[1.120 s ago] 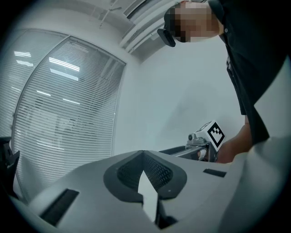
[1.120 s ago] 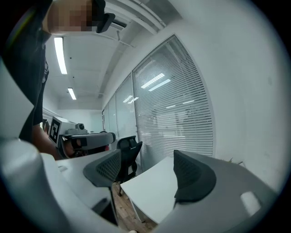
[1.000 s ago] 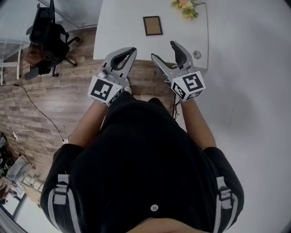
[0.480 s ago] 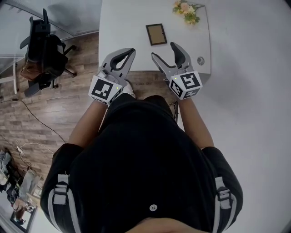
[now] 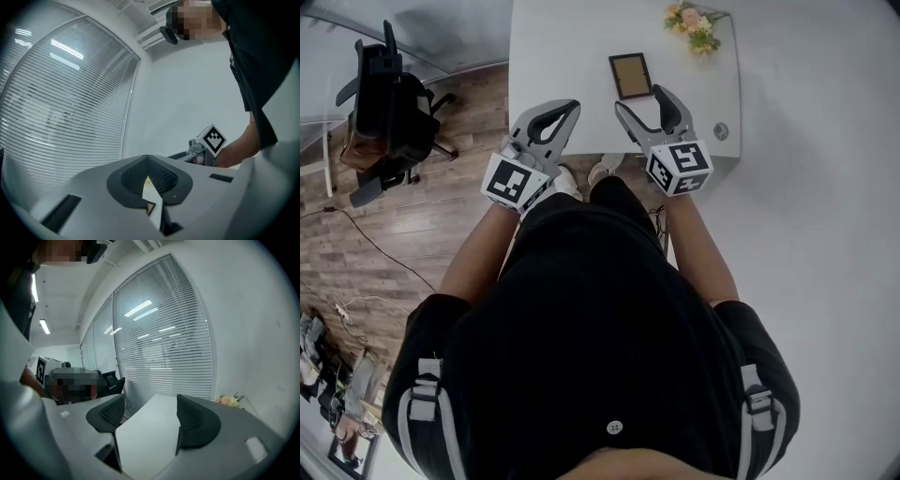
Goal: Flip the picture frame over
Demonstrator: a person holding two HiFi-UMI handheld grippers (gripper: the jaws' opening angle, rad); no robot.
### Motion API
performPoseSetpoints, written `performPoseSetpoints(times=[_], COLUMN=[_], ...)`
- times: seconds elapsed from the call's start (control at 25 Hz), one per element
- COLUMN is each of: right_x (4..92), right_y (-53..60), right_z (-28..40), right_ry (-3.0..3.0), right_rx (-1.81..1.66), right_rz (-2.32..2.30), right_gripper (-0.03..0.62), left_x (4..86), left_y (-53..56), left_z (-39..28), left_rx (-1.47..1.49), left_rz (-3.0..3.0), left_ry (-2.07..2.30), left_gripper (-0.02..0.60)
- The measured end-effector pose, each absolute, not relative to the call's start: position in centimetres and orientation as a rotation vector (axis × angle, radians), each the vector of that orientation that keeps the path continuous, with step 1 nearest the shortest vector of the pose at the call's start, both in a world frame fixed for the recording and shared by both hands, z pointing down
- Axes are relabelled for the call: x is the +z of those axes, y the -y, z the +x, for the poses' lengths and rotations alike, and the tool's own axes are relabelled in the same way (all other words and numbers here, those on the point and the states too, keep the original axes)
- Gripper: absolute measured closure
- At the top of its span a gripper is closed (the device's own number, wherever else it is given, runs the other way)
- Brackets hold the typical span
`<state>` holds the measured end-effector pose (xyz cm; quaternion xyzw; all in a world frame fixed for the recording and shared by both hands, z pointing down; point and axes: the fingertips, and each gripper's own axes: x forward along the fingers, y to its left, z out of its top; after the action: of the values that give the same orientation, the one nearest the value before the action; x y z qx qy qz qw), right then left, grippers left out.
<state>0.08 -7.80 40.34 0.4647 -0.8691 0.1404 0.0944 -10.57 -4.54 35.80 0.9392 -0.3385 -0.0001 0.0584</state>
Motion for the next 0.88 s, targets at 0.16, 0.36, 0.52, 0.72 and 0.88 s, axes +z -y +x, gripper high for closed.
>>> performPoseSetpoints(times=[0.16, 0.36, 0.52, 0.72, 0.88], right_x=[41.8, 44.3, 47.1, 51.4, 54.9], right_y=[10.6, 14.1, 16.2, 18.3, 19.2], right_z=[0.0, 0.0, -0.1, 0.8, 1.3], right_ry=[2.553, 2.505, 2.456, 2.373, 2.291], right_rx=[0.422, 0.454, 0.477, 0.543, 0.586], right_rz=[1.37, 1.341, 1.306, 1.307, 1.306], right_gripper=[0.237, 0.249, 0.26, 0.278, 0.289], left_x=[37.0, 37.7, 39.2, 42.1, 44.1], left_y=[6.9, 10.1, 12.4, 14.6, 15.9], left_z=[-10.4, -9.8, -9.2, -8.0, -7.5], left_rx=[0.024, 0.048, 0.048, 0.088, 0.116], left_rz=[2.833, 2.826, 2.822, 2.796, 2.78], left_ry=[1.057, 1.101, 1.107, 1.074, 1.063], left_gripper=[0.577, 0.577, 0.577, 0.577, 0.577])
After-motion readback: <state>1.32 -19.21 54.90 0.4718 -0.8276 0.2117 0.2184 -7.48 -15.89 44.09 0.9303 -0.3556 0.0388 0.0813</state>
